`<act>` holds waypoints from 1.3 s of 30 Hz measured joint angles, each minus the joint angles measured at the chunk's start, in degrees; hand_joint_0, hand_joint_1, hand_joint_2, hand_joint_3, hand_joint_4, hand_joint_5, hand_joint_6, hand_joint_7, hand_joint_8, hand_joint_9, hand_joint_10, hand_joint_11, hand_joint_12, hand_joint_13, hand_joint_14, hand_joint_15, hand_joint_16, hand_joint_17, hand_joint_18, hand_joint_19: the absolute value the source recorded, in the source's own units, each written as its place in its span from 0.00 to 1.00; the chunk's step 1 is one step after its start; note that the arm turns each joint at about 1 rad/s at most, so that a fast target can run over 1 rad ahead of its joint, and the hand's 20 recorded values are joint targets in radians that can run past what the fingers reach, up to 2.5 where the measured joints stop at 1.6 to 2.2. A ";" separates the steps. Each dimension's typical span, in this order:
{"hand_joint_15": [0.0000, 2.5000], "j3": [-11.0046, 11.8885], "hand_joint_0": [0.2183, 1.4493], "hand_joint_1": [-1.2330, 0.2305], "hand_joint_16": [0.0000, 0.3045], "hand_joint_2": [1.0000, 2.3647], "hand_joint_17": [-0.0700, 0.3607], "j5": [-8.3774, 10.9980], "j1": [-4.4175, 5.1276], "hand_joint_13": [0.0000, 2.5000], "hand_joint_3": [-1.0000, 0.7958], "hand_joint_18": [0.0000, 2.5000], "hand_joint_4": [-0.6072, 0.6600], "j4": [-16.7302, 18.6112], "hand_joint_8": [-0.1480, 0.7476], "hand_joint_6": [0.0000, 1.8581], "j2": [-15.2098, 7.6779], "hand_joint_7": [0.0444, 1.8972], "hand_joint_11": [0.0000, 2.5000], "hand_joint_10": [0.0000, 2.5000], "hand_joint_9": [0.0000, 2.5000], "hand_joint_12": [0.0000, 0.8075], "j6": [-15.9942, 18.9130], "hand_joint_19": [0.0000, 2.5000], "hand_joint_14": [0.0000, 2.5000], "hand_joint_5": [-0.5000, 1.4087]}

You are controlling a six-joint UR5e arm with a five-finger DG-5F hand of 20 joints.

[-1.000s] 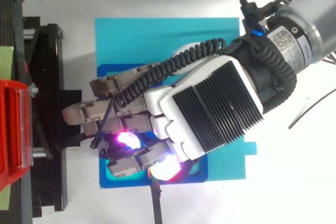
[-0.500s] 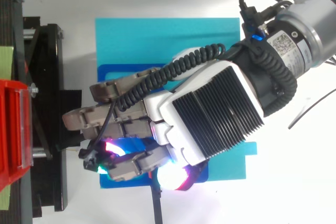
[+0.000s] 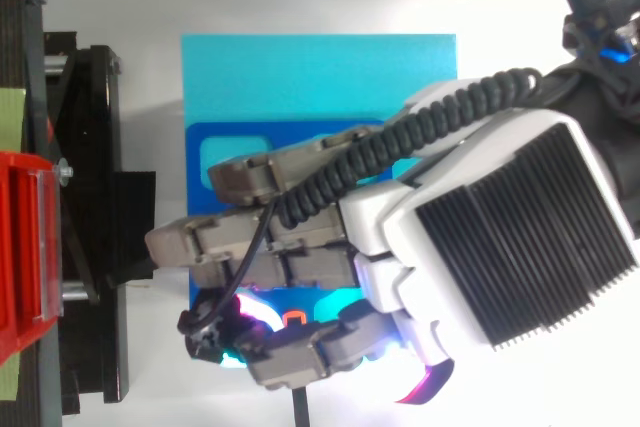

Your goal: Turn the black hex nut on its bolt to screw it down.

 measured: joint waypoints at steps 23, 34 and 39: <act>0.01 -15.33 0.20 0.57 0.17 0.00 0.44 7.61 -1.79 0.21 0.28 0.24 0.69 -5.81 0.38 0.27 16.77 0.47 0.01 0.00 0.26 0.44 5.99 0.24 0.00 0.17; 0.01 -32.09 0.22 0.57 0.16 0.00 0.42 17.13 -1.77 0.22 0.28 0.24 0.70 10.48 0.35 0.27 23.10 0.48 0.02 0.00 0.27 0.41 20.41 0.24 0.00 0.18; 0.01 -35.23 0.22 0.57 0.16 0.00 0.42 23.07 -1.49 0.22 0.28 0.24 0.69 11.47 0.39 0.27 23.14 0.47 0.03 0.00 0.29 0.41 27.82 0.24 0.00 0.18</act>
